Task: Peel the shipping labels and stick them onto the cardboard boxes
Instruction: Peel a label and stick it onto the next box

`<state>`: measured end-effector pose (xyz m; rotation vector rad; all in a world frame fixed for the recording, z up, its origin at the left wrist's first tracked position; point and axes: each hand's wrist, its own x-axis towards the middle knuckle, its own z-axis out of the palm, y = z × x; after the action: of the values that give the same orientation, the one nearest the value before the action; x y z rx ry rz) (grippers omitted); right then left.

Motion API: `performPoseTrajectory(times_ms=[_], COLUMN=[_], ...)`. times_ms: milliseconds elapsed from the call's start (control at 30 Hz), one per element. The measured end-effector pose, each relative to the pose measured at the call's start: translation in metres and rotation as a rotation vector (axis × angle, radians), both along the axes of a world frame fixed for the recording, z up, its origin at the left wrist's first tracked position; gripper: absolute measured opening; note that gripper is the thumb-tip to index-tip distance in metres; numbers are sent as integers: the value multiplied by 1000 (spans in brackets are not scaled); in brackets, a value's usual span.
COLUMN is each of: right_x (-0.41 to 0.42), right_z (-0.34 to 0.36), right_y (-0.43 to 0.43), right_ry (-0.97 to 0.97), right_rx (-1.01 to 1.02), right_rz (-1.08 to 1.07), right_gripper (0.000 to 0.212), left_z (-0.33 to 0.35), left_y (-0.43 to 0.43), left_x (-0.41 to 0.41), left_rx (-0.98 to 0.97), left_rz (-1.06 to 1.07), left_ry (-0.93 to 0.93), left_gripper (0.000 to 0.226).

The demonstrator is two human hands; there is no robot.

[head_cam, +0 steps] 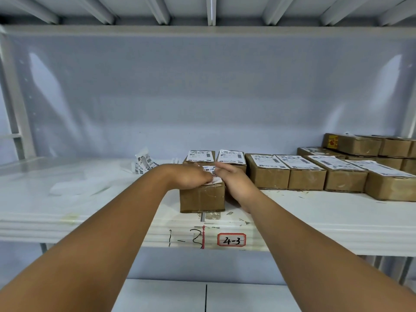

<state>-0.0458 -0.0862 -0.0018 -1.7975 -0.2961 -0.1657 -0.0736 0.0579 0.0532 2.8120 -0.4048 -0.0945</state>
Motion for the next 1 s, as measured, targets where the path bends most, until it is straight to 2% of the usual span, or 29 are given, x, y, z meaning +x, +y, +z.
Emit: performPoseTrajectory(times_ms=[100,267,333,433,533,667,867,1000], right_x=[3,6,7,7,7,7,5,1], right_z=[-2,-3,-3,-3,-4,-3,-5,-3], right_y=[-1,-1,0,1,1,0,0,1], right_ry=[-4,2,-2,-9,-19,-3,-3,17], right_rx=[-13,-14,-11,4,11,2,0,-30], right_rz=[2,2,0,-6,-1,6,54,90], right_gripper=[37,36,36,37,36,38,41,48], left_z=[2,8,7,2,-3,-4,1,6], left_y=[1,0,-3,-7,-7,-2,5,9], left_x=[4,2,3,3,3,5,-8,-12], left_rx=[-43,-56,-10,112,64,59,-112,-92], left_rz=[31,58,66,-29,-129,-43,-32,-70], left_ry=[54,186,147,-25,-30,6,167,173], left_gripper=[58,53,57,54,51,63,81,76])
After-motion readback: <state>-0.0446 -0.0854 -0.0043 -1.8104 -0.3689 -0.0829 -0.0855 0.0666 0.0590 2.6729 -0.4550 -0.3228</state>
